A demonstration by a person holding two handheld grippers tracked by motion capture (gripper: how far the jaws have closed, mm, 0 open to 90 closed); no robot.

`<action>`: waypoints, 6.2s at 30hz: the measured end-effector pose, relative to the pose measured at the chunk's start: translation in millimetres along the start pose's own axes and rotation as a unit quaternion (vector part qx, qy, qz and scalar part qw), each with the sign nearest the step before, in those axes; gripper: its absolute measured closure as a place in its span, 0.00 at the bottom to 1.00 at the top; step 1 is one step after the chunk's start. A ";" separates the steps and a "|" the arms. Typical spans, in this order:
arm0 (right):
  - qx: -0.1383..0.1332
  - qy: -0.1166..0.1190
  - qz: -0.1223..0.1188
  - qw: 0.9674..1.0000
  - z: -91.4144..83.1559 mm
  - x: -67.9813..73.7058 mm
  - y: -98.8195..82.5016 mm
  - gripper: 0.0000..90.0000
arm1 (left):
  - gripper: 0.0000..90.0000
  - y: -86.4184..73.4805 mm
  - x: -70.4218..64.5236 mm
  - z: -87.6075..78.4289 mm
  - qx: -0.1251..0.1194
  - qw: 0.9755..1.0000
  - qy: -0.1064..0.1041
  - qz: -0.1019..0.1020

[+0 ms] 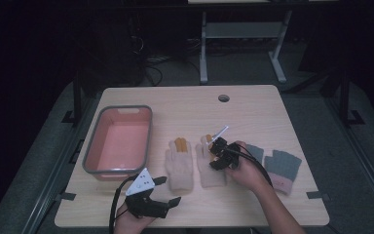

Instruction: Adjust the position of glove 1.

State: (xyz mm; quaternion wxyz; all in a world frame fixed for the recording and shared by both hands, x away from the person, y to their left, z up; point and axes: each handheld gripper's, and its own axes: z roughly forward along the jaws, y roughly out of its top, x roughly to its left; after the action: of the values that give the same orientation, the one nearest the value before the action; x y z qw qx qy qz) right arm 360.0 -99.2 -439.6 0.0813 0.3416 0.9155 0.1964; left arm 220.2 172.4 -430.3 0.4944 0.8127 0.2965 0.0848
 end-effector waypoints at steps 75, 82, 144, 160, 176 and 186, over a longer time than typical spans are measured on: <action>-0.068 0.042 -0.020 0.997 -75.1 19.5 40.3 0.74 | 0.19 1.2 5.7 -5.0 -0.016 1.000 0.008 -0.017; -0.072 0.050 -0.038 0.995 -70.4 28.7 52.6 0.74 | 0.19 1.0 6.9 -6.5 -0.019 1.000 0.011 -0.019; -0.037 0.103 -0.025 0.994 4.2 45.7 68.3 0.69 | 0.19 -1.2 11.8 -2.3 -0.002 0.999 0.021 -0.042; -0.076 0.095 -0.007 0.993 -1.8 46.4 67.9 0.54 | 0.19 -2.7 13.0 2.2 0.005 0.998 0.019 -0.054; -0.046 0.062 -0.058 0.995 17.6 63.0 88.1 0.54 | 0.19 -2.2 15.4 0.5 0.004 0.998 0.017 -0.055; -0.027 0.048 -0.061 0.997 17.6 64.9 85.7 0.58 | 0.19 -2.6 15.2 2.1 0.006 0.998 0.017 -0.055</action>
State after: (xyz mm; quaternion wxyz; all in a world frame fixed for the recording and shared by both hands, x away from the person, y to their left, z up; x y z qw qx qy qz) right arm 367.0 7.9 -421.1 0.0585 0.2733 0.9318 0.2316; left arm 232.4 180.4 -435.9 0.4883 0.7964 0.3499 0.0693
